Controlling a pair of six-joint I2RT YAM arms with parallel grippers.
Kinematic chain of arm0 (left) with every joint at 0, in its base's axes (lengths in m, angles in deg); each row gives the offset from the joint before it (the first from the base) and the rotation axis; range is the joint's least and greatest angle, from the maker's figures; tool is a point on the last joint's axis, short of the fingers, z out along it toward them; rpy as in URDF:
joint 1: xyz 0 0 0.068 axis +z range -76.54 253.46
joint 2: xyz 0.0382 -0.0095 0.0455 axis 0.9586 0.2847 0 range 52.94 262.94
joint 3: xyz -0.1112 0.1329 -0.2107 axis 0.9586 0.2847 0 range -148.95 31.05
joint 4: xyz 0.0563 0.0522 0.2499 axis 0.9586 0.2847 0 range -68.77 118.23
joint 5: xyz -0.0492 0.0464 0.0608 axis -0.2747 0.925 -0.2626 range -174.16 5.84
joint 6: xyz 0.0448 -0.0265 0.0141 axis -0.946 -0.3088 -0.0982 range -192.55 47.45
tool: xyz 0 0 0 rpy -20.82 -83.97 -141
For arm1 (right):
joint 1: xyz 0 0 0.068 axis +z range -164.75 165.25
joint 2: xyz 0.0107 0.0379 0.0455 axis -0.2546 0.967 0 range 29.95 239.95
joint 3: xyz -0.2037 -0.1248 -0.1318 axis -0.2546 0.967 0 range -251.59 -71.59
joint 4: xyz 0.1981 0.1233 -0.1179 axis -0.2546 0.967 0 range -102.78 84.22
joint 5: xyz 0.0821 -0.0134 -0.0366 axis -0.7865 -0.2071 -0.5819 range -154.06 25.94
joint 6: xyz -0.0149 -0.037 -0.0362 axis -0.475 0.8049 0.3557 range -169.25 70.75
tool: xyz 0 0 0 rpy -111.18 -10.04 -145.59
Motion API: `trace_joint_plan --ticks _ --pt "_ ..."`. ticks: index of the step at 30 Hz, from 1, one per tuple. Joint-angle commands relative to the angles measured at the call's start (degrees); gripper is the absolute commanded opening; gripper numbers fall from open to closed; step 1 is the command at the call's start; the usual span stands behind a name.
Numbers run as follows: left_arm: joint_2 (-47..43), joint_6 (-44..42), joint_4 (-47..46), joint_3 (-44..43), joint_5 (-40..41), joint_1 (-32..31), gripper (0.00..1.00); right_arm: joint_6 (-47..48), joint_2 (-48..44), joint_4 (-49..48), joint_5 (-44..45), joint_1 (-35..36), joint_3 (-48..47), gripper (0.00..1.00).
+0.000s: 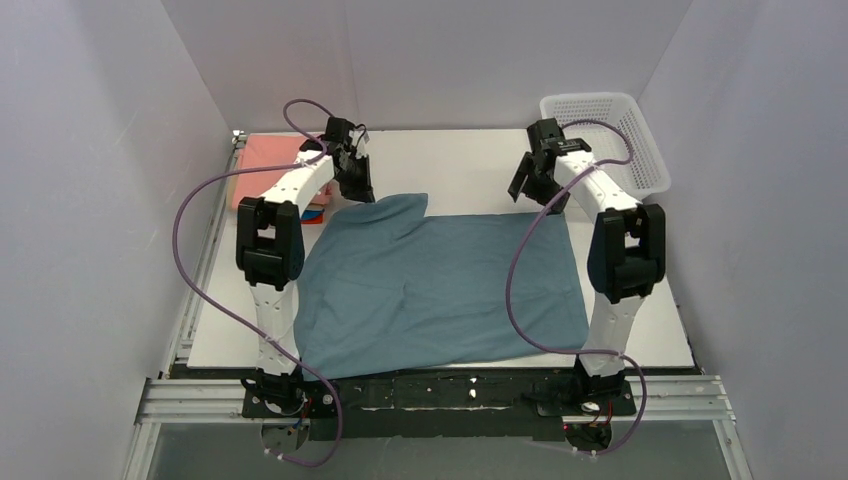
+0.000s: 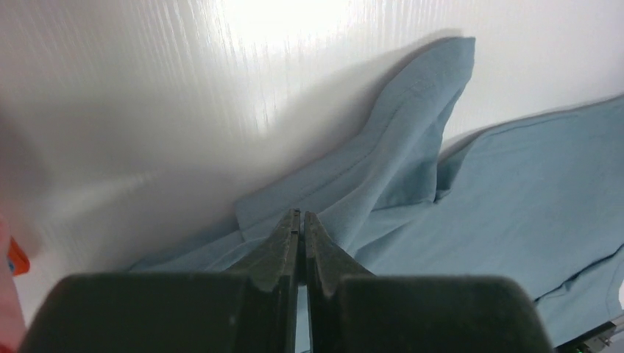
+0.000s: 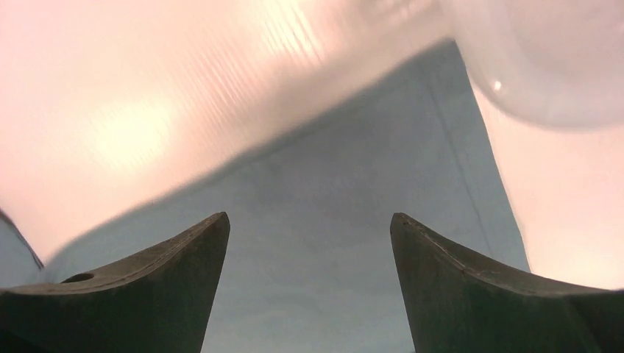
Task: Fold and stack the t-shirts
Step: Grab the side of the flattened tshirt furthest away from the robot with both arms
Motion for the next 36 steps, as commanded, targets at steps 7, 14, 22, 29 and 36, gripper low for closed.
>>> trace_joint_plan --ticks 7,14,22,29,36 --pt "-9.5 2.35 2.09 10.1 -4.27 -0.6 0.0 -3.08 18.68 11.44 8.43 -0.12 -22.69 0.87" --pt "-12.37 4.03 0.43 14.3 -5.19 -0.6 0.0 -5.03 25.77 17.63 8.7 0.2 -30.7 0.81" --pt "-15.42 4.85 -1.84 19.01 -5.51 -0.6 0.0 -7.15 23.57 17.89 10.96 0.5 -23.97 0.73" --pt "-17.25 5.52 -3.31 22.19 -6.54 -0.6 0.0 -7.6 24.56 19.38 9.93 0.5 -24.01 0.51" --pt "-19.48 4.54 -3.39 23.54 -6.8 -0.59 0.0 -6.35 21.01 16.6 9.74 0.71 -23.06 0.01"
